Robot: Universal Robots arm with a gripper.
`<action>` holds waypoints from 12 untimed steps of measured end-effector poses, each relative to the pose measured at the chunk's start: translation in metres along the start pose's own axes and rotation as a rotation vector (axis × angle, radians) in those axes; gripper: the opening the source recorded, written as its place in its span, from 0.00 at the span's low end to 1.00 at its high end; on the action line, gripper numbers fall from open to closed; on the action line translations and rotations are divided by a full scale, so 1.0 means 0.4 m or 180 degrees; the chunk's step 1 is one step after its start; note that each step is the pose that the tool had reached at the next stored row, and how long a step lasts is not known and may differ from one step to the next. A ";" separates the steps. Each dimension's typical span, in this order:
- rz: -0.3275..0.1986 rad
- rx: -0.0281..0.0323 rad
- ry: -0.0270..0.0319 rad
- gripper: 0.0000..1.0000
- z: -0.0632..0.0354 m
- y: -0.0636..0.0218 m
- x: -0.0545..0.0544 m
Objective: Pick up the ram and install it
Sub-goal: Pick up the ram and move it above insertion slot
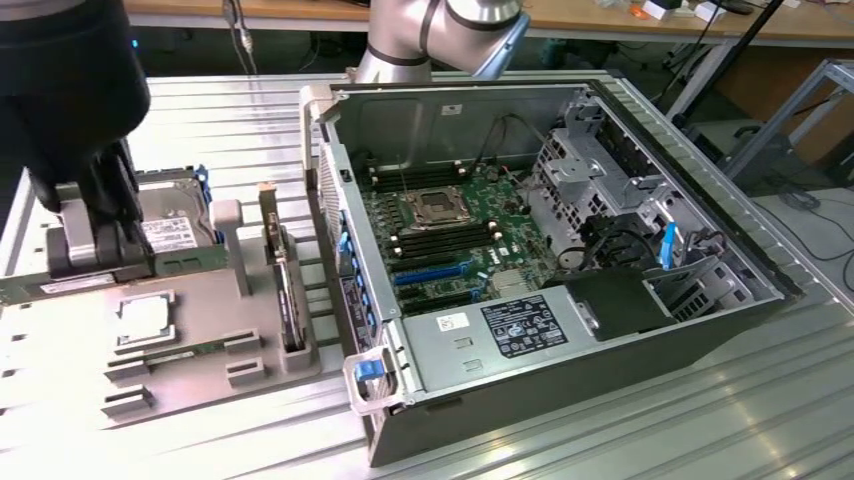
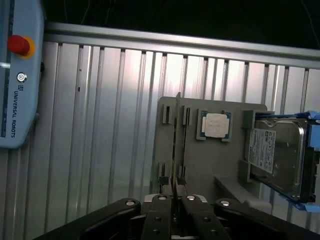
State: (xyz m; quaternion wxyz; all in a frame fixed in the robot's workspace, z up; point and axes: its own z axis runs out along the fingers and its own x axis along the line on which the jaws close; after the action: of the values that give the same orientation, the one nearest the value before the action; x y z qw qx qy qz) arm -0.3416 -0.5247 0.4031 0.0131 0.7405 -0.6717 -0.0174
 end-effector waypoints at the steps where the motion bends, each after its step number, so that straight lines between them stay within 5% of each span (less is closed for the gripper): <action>1: 0.0000 0.0000 -0.0001 0.13 -0.001 -0.019 0.002; 5: 0.0000 0.0000 -0.0001 0.13 -0.005 -0.107 0.011; 12: 0.0000 0.0001 -0.0003 0.13 -0.009 -0.207 0.020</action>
State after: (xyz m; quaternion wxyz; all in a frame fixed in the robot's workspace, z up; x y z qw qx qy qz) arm -0.2583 -0.5247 0.4030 0.0127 0.7405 -0.6717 -0.0177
